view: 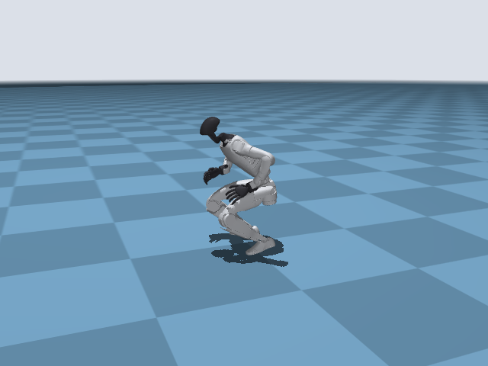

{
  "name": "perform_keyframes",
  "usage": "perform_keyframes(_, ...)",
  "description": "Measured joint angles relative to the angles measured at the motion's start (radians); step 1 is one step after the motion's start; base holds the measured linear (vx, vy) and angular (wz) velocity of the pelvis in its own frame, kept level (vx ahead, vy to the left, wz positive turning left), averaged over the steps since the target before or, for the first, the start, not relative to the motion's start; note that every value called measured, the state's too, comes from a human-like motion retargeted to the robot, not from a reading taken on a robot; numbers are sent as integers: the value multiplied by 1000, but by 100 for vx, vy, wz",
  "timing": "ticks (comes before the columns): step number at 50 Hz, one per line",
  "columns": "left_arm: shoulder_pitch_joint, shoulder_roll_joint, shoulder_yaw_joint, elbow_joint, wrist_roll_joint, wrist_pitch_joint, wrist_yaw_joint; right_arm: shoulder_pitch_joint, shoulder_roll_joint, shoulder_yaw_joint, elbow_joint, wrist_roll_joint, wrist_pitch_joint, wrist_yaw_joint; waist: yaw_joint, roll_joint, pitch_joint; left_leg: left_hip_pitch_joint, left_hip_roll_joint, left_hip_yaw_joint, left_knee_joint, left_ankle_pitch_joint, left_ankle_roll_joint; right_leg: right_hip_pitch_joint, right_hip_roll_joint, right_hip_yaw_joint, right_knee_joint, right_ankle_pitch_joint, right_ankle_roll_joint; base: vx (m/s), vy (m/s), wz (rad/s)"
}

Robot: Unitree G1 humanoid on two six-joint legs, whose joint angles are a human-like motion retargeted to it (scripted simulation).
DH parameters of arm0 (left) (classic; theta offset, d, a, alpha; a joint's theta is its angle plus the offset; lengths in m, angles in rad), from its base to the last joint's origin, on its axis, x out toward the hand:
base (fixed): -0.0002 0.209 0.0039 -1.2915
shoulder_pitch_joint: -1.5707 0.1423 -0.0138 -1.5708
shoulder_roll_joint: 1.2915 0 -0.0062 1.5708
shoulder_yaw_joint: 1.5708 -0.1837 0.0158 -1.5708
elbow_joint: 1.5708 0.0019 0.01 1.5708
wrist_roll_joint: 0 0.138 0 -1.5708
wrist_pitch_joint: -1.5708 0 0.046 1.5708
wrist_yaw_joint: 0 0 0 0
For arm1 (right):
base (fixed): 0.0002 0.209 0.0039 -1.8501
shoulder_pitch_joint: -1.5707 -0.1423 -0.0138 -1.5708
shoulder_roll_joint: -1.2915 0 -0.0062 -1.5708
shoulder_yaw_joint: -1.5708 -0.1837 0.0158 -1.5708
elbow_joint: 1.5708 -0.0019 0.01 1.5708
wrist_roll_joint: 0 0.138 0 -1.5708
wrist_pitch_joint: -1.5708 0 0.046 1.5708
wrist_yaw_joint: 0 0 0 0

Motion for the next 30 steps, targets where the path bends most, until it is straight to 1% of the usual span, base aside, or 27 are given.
perform_keyframes(3, -350, -117, -112, 253, -50, 29, -96, -341, 102, 153, 272, 67, 31, 72, -27, -31, -4, 24, -73, 57, -245, 89, -9, 34, -76, -39, -179, 7, -13, 24, -18, 129)
perform_keyframes(5, -509, -222, -203, 511, -58, 76, -174, -528, 209, 304, 559, 93, 66, 117, -23, -46, -22, 188, -96, 79, -429, 107, -17, 203, -95, -92, -353, 25, -2, 23, -11, 45)
perform_keyframes(7, -605, -345, -294, 820, -36, 154, -286, -650, 361, 429, 913, 111, 129, 183, -7, -63, -83, 378, -108, 98, -655, 135, -36, 396, -96, -160, -577, 75, 24, 30, -9, -11)
perform_keyframes(8, -635, -409, -334, 977, -15, 202, -365, -684, 447, 466, 1091, 128, 174, 237, 1, -72, -126, 473, -116, 108, -785, 165, -50, 491, -94, -198, -705, 119, 43, 37, -9, -16)
perform_keyframes(9, -653, -470, -362, 1121, 9, 245, -462, -700, 529, 476, 1249, 152, 222, 310, 10, -82, -169, 574, -126, 116, -929, 221, -65, 593, -89, -239, -848, 188, 66, 41, -9, -19)
perform_keyframes(10, -665, -530, -383, 1260, 36, 284, -568, -708, 608, 472, 1396, 180, 272, 393, 20, -92, -211, 678, -137, 123, -1081, 290, -81, 697, -81, -281, -998, 269, 91, 45, -9, -21)
perform_keyframes(11, -657, -568, -387, 1346, 58, 307, -666, -689, 654, 444, 1468, 198, 319, 476, 30, -100, -254, 783, -150, 119, -1252, 412, -91, 809, -64, -322, -1175, 402, 119, 48, -8, -18)
perform_keyframes(12, -643, -597, -387, 1413, 77, 323, -752, -663, 689, 416, 1518, 206, 361, 553, 37, -106, -294, 888, -164, 110, -1426, 545, -97, 923, -43, -360, -1360, 550, 148, 49, -7, -11)
perform_keyframes(13, -618, -610, -382, 1442, 87, 324, -814, -624, 703, 387, 1525, 198, 392, 620, 41, -110, -329, 994, -177, 92, -1605, 701, -97, 1045, -16, -390, -1562, 725, 176, 49, -7, 1)
perform_keyframes(15, -550, -606, -367, 1431, 84, 301, -869, -536, 704, 338, 1492, 134, 425, 723, 38, -119, -391, 1176, -198, 50, -1916, 964, -89, 1258, 30, -410, -1927, 1061, 231, 47, -7, 14)
perform_keyframes(16, -511, -597, -357, 1404, 78, 275, -867, -498, 699, 314, 1475, 72, 423, 758, 33, -122, -414, 1245, -201, 42, -2016, 1016, -89, 1330, 41, -402, -2037, 1151, 271, 42, -8, 14)
perform_keyframes(17, -474, -590, -345, 1379, 74, 249, -862, -466, 697, 290, 1465, 12, 419, 785, 29, -123, -439, 1304, -202, 41, -2100, 1046, -91, 1392, 52, -395, -2128, 1212, 308, 38, -7, 4)
perform_keyframes(18, -441, -585, -333, 1359, 73, 222, -852, -445, 700, 268, 1472, -45, 408, 799, 27, -122, -464, 1346, -196, 55, -2151, 1036, -97, 1431, 63, -392, -2178, 1216, 337, 33, -8, -12)
perform_keyframes(20, -396, -582, -302, 1341, 69, 177, -838, -436, 717, 229, 1523, -119, 387, 789, 28, -115, -511, 1399, -179, 107, -2191, 987, -117, 1476, 93, -394, -2224, 1151, 352, 25, -8, -31)
perform_keyframes(22, -380, -585, -256, 1342, 54, 162, -853, -460, 738, 193, 1594, -115, 378, 753, 29, -114, -542, 1427, -178, 150, -2173, 955, -128, 1499, 110, -376, -2215, 1067, 337, 15, -5, -42)
perform_keyframes(24, -381, -583, -194, 1343, 18, 172, -890, -494, 751, 156, 1649, -68, 378, 727, 33, -117, -561, 1443, -181, 154, -2144, 945, -133, 1507, 130, -329, -2186, 1033, 307, 7, -6, -51)
perform_keyframes(25, -385, -580, -160, 1342, -5, 182, -912, -510, 755, 137, 1669, -35, 381, 719, 36, -121, -567, 1449, -185, 146, -2130, 945, -132, 1509, 139, -301, -2169, 1033, 294, 4, -6, -55)
perform_keyframes(27, -395, -574, -96, 1342, -66, 208, -940, -531, 754, 106, 1679, 40, 386, 712, 44, -132, -578, 1459, -195, 124, -2117, 951, -129, 1510, 154, -261, -2146, 1069, 288, 3, -5, -53)
perform_keyframes(30, -410, -568, -24, 1341, -179, 237, -936, -547, 738, 84, 1652, 130, 390, 706, 50, -149, -589, 1476, -201, 104, -2118, 948, -122, 1514, 167, -240, -2133, 1107, 301, 3, -5, -42)
